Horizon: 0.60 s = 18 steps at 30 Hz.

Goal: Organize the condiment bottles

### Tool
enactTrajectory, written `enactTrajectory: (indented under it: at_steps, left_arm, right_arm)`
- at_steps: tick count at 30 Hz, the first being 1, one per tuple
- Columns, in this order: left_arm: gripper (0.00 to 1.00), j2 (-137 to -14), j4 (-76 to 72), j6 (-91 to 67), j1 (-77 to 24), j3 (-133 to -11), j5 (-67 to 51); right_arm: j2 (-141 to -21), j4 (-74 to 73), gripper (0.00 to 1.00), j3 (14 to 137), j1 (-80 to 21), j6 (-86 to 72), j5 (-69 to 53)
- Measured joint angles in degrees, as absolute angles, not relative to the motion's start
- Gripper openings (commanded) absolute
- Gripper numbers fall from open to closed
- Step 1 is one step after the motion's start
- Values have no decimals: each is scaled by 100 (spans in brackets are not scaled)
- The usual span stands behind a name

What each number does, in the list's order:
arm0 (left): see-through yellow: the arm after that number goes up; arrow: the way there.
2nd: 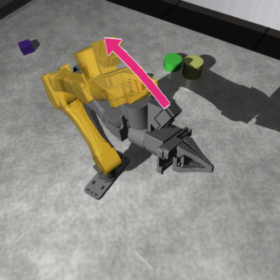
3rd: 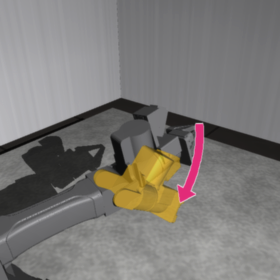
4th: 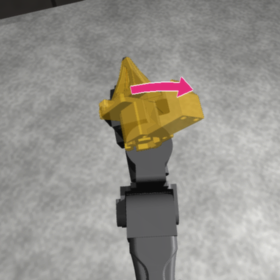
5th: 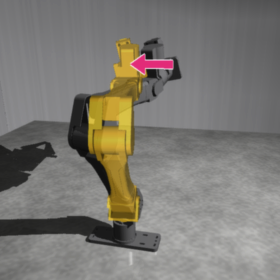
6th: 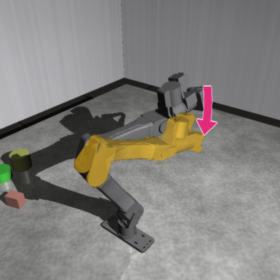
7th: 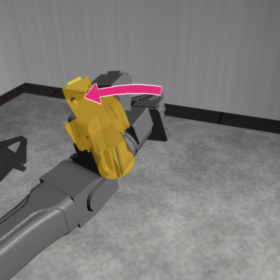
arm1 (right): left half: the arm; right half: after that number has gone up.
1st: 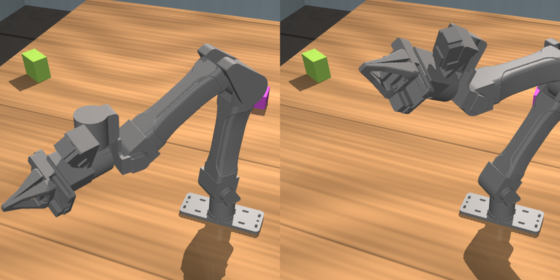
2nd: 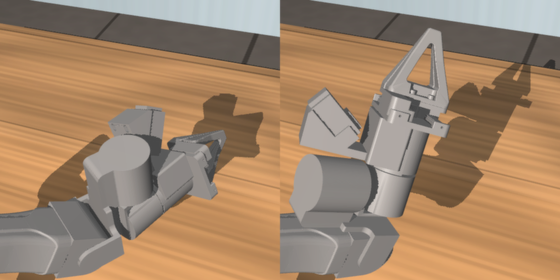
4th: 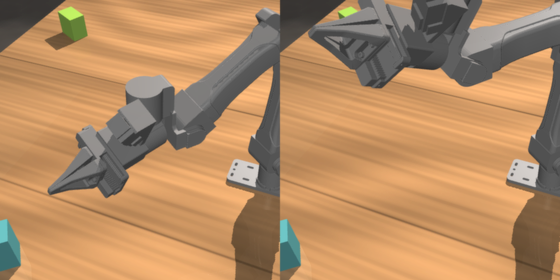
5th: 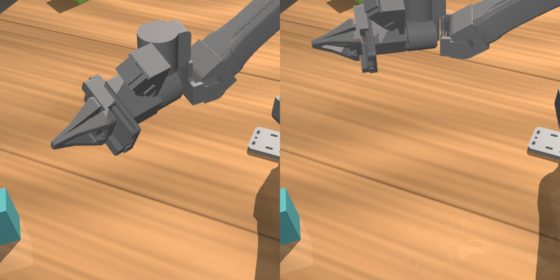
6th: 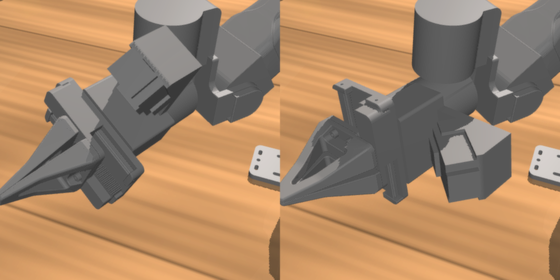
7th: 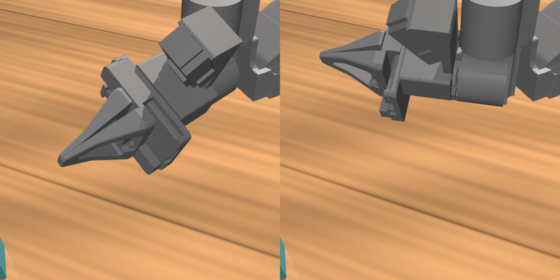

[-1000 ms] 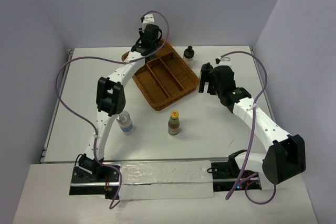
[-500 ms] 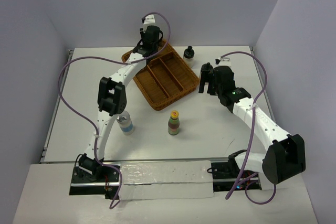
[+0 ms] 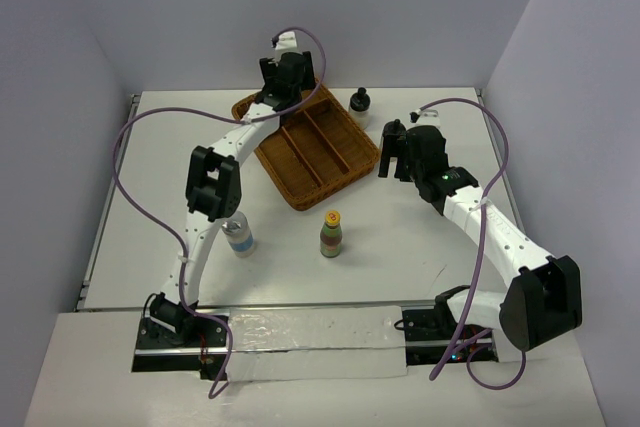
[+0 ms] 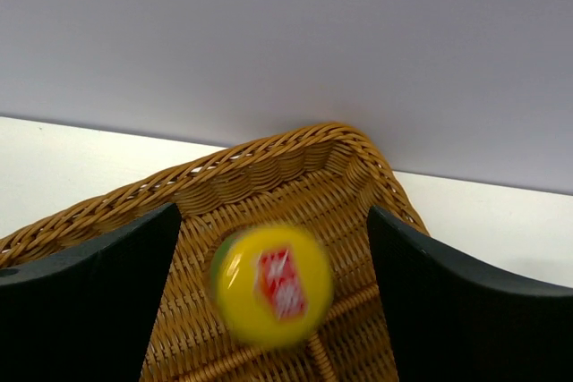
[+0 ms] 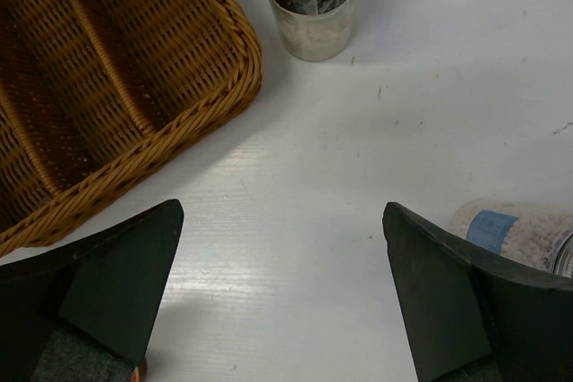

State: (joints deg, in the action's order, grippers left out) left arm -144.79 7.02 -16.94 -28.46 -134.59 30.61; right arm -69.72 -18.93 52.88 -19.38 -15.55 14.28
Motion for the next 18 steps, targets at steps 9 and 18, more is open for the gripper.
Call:
enactTrajectory:
  at_steps: [9, 18]
  left_arm:
    - [94, -13891, 729, -1654, -2852, -13392, 3129]
    - [98, -12583, 882, -1430, -3062, -12964, 3589]
  right_arm:
    - [-6852, -1952, 100, 5288, -1938, -1555, 1436]
    - [-6586, -2131, 100, 5288, -1938, -1555, 1541]
